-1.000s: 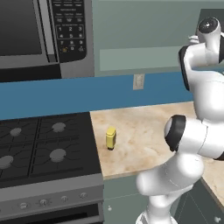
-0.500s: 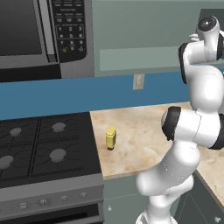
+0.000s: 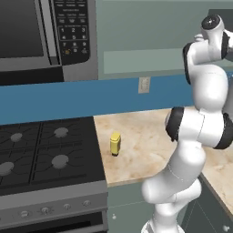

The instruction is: Take 2 condiments from the cabinet and move them on the counter near the stove.Make sure the condiments are lined up with each other, next to each other.

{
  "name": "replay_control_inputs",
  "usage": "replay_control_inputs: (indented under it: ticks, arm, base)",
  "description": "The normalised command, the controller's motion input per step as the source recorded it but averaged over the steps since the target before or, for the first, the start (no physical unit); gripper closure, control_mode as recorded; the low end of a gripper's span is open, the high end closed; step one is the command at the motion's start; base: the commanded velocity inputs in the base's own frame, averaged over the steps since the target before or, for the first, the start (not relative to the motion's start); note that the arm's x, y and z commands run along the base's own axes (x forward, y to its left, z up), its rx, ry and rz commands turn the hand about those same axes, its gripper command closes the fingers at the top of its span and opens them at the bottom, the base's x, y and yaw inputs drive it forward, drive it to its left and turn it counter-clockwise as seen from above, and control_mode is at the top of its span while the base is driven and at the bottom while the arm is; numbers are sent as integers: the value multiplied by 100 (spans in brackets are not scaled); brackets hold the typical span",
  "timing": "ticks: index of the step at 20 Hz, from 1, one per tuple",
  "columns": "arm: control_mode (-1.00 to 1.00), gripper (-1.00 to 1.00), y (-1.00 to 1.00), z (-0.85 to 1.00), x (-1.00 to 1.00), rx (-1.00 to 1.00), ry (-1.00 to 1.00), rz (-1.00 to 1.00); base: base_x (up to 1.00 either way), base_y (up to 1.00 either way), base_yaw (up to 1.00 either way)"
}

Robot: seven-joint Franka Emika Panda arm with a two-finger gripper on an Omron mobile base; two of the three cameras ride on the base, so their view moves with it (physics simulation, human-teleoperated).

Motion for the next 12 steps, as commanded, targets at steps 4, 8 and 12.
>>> replay_control_inputs:
  ticks: [4,8,12]
  arm:
    - [-100,-100,-2,0,30,0,3,-2]
    - [-100,-100,-6,1,20,0,1,-3]
    - [-100,-100,-13,0,17,0,0,-3]
  base:
    - [0,0,0]
    - [0,0,0]
    - [0,0,0]
